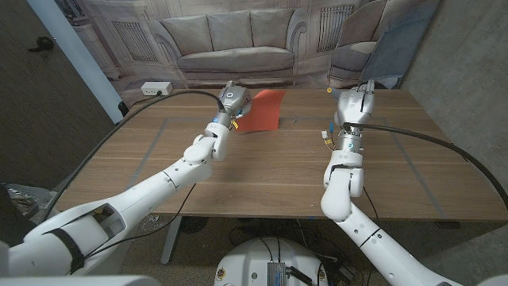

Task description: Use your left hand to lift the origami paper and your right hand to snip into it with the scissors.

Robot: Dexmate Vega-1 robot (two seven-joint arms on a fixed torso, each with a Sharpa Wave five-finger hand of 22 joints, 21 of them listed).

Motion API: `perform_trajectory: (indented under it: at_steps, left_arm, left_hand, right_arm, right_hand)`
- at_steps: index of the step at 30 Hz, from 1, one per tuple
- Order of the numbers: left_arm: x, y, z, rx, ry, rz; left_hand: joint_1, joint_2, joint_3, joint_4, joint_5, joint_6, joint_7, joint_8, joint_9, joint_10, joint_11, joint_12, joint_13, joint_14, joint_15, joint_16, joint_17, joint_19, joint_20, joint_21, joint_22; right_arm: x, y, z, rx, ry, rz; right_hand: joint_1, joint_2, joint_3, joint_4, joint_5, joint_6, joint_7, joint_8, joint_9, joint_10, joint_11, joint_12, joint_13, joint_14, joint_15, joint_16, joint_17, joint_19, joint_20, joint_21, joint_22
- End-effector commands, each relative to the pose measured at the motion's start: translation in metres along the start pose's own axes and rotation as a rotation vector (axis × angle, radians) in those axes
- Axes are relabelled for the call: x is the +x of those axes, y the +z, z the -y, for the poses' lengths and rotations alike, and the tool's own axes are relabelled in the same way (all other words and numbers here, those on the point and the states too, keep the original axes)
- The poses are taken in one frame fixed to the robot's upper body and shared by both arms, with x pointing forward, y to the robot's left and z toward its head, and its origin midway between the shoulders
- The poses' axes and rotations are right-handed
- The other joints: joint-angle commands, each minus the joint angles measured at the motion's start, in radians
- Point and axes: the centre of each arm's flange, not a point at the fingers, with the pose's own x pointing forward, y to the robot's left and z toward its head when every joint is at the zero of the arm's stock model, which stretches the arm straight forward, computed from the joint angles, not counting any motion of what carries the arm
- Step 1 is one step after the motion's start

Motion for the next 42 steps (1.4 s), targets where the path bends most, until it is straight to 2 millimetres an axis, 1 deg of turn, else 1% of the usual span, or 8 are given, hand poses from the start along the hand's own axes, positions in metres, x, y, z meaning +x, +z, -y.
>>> perform_trajectory:
  at_steps: [1,9,14,17,22,32,37,42]
  left_arm:
    - [-0.011,-0.003,-0.021,-0.065,0.21,0.049]
    - [-0.007,0.001,-0.029,-0.088,0.26,0.186]
    - [0.007,-0.001,-0.038,-0.111,0.257,0.33]
    - [0.014,-0.001,-0.043,-0.106,0.251,0.318]
    - [0.03,-0.004,-0.054,-0.108,0.222,0.307]
    - [0.053,-0.003,-0.067,-0.107,0.174,0.414]
    - [0.073,-0.003,-0.079,-0.136,0.094,0.432]
    - [0.092,0.003,-0.097,-0.068,0.064,0.456]
  left_hand:
    - [-0.01,-0.003,0.007,0.005,-0.001,0.022,0.001,0.009,0.024,0.071,-0.093,0.009,0.008,0.0,-0.117,-0.009,0.005,0.005,-0.006,0.009,0.0]
    - [-0.017,-0.006,0.014,0.011,-0.004,0.017,-0.018,0.014,0.027,0.057,-0.107,0.012,0.02,-0.007,-0.128,-0.019,0.012,-0.001,-0.023,0.005,-0.001]
    - [-0.018,-0.013,0.018,0.01,-0.009,0.009,-0.038,0.013,0.022,0.048,-0.123,0.014,0.03,-0.021,-0.141,-0.032,0.018,0.002,-0.036,0.004,-0.001]
    - [-0.013,-0.017,0.02,0.006,-0.012,0.007,-0.047,0.012,0.017,0.041,-0.125,0.015,0.037,-0.032,-0.146,-0.038,0.023,0.005,-0.047,0.005,0.0]
    - [-0.015,-0.017,0.021,0.01,-0.011,-0.004,-0.054,0.011,0.016,0.03,-0.127,0.014,0.045,-0.044,-0.148,-0.047,0.027,0.005,-0.051,0.003,0.0]
    - [-0.013,-0.015,0.022,0.012,-0.005,-0.019,-0.061,0.014,0.02,0.009,-0.128,0.01,0.059,-0.062,-0.151,-0.058,0.038,-0.001,-0.055,-0.001,0.001]
    - [-0.014,-0.011,0.023,0.016,0.001,-0.033,-0.074,0.016,0.023,-0.006,-0.128,0.007,0.069,-0.077,-0.151,-0.068,0.043,-0.009,-0.052,-0.006,0.001]
    - [-0.024,-0.011,0.021,0.025,0.01,-0.043,-0.085,0.021,0.03,-0.023,-0.13,0.002,0.078,-0.094,-0.148,-0.08,0.047,-0.016,-0.046,-0.012,0.001]
  right_arm:
    - [-0.005,-0.011,0.001,0.11,0.081,-0.026]
    - [-0.006,-0.02,0.003,0.294,0.211,-0.028]
    - [-0.005,-0.024,0.002,0.337,0.276,-0.016]
    - [-0.005,-0.026,0.0,0.35,0.291,-0.023]
    - [-0.005,-0.03,-0.002,0.358,0.325,-0.019]
    - [-0.001,-0.036,-0.01,0.376,0.41,0.021]
    - [0.004,-0.042,-0.015,0.468,0.46,0.028]
    - [0.007,-0.043,-0.018,0.473,0.49,0.039]
  right_hand:
    - [0.001,0.006,0.166,0.161,0.008,0.124,-0.115,0.003,0.002,0.145,-0.135,0.005,0.003,0.007,-0.177,-0.003,0.003,0.001,0.002,-0.002,0.001]
    - [-0.001,0.004,0.169,0.161,0.008,0.124,-0.113,0.002,0.003,0.146,-0.135,0.005,0.003,0.006,-0.176,-0.004,0.002,0.002,0.004,-0.001,0.001]
    - [-0.002,0.004,0.171,0.161,0.008,0.123,-0.111,0.001,0.003,0.146,-0.135,0.004,0.003,0.006,-0.176,-0.003,0.002,0.001,0.005,-0.002,0.001]
    - [-0.003,0.004,0.172,0.162,0.007,0.121,-0.109,0.0,0.003,0.146,-0.135,0.004,0.003,0.005,-0.176,-0.004,0.002,0.001,0.006,-0.002,0.002]
    - [-0.004,0.004,0.174,0.162,0.007,0.12,-0.106,-0.002,0.003,0.145,-0.135,0.003,0.003,0.003,-0.176,-0.004,0.002,0.0,0.006,-0.002,0.002]
    - [-0.005,0.004,0.176,0.162,0.006,0.117,-0.107,-0.004,0.003,0.144,-0.134,0.003,0.004,0.001,-0.177,-0.005,0.002,0.0,0.007,-0.002,0.002]
    - [-0.004,0.002,0.178,0.16,0.005,0.118,-0.105,-0.005,0.004,0.143,-0.134,0.002,0.004,-0.006,-0.177,-0.008,0.001,0.002,0.002,-0.002,0.002]
    - [-0.003,0.0,0.179,0.159,0.004,0.116,-0.104,-0.007,0.004,0.142,-0.135,0.002,0.004,-0.013,-0.177,-0.01,0.0,0.002,0.0,-0.002,0.002]
